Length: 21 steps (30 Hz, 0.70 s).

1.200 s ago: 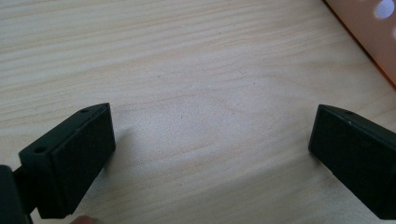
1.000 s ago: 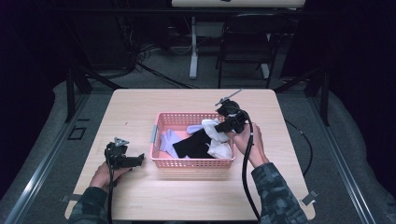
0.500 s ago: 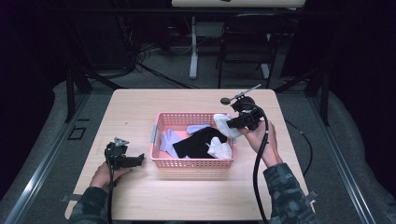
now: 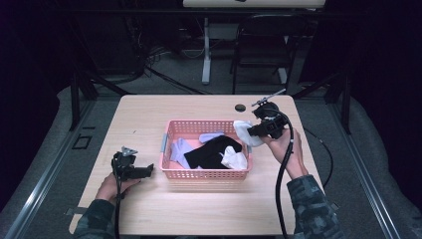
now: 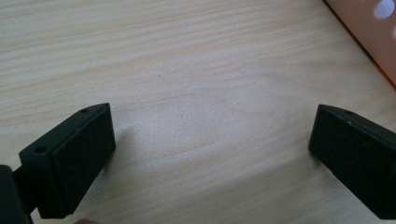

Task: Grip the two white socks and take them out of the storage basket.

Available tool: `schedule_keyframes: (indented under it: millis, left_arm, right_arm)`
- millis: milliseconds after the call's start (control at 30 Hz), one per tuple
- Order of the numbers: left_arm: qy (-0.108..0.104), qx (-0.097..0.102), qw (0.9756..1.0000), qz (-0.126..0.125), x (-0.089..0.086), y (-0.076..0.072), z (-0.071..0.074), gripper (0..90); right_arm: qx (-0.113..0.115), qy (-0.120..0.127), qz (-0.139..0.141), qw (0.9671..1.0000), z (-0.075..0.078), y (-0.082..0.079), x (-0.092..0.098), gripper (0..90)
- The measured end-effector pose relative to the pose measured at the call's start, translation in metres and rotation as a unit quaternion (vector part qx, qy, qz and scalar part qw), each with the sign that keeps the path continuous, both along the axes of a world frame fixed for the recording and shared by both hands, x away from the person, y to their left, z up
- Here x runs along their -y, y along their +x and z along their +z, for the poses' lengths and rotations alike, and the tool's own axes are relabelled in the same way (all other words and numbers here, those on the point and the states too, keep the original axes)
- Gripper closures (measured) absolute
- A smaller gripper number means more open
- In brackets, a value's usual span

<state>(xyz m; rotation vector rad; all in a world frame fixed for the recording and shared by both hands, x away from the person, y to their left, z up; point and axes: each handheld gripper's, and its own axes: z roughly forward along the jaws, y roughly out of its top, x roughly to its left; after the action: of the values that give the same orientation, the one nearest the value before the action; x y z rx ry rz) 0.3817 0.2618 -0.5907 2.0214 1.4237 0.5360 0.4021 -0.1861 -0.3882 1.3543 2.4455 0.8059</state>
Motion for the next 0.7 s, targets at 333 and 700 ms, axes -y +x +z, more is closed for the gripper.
schedule_keyframes:
  millis: [333,700]
  left_arm:
    - [0.0,0.0,1.0,0.0,0.0,0.0,0.0,0.2]
    - [0.0,0.0,1.0,0.0,0.0,0.0,0.0,0.1]
  right_arm:
    - [0.005,-0.001,-0.016,0.9999,0.002,-0.005,0.018,85.6]
    - [0.0,-0.006,-0.046,0.9989,-0.007,-0.01,0.048,85.7]
